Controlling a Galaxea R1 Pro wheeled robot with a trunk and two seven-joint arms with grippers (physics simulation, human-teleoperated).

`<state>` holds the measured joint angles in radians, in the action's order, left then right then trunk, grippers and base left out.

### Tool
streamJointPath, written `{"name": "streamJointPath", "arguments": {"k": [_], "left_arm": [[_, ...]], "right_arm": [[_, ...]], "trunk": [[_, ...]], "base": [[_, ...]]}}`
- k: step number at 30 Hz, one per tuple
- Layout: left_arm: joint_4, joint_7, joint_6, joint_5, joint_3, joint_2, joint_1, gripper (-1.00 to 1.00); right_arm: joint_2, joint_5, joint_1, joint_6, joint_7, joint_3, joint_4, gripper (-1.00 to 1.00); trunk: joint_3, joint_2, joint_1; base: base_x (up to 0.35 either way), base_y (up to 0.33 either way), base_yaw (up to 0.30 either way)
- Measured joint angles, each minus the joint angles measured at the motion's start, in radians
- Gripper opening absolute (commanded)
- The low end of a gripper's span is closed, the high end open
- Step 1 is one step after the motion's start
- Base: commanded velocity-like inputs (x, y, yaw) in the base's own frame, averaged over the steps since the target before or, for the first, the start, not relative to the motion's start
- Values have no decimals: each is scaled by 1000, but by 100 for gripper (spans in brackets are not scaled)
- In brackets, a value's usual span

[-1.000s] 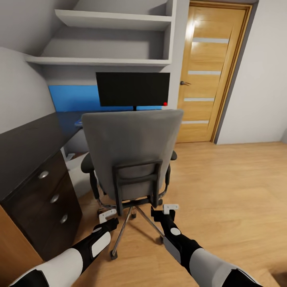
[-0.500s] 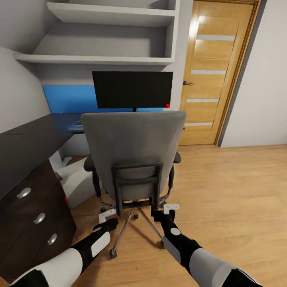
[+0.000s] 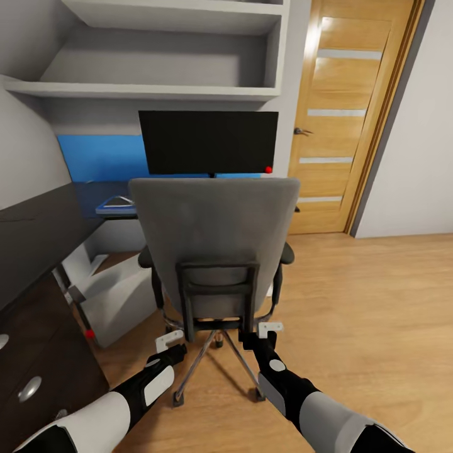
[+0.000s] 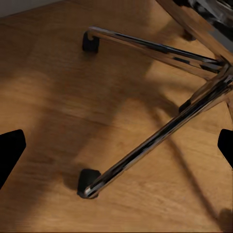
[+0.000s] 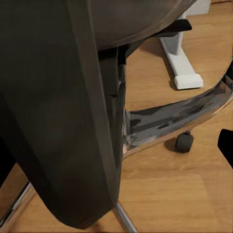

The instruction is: In the bedroom, organize the workspace by keeping the computer under the desk, ensuring the monitor is on the desk, placing the keyboard on the desk next to the monitor, placing the mouse on the desk next to the keyboard, moving the folder from the swivel chair onto the desk next to the mouse, stacking the notebook on top of the folder with the pen on top of the notebook, and positioning the swivel chair next to the desk.

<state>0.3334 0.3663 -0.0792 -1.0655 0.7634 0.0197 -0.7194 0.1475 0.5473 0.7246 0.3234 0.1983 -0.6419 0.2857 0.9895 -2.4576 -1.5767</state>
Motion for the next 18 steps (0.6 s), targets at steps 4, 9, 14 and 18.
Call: {"name": "streamJointPath", "arguments": {"k": [4,9,14,18], "left_arm": [[0,-1,-1,1,-1,0,0,100],[0,-1,-1,1,0,0,0,100],[1,-1,-1,3,2,0,0,100],[1,-1,0,4,1,0,0,100]], "right_arm": [[0,0,0,0,0,0,0,100],[0,-1,0,0,-1,-1,0,100],[0,4,0,0,0,0,-1,100],[0,2,0,0,0,0,0,100]], "trunk": [[0,0,0],[0,0,0],[0,0,0],[0,0,0]], "base": [[317,0,0],[306,0,0],[288,0,0],[214,0,0]]}}
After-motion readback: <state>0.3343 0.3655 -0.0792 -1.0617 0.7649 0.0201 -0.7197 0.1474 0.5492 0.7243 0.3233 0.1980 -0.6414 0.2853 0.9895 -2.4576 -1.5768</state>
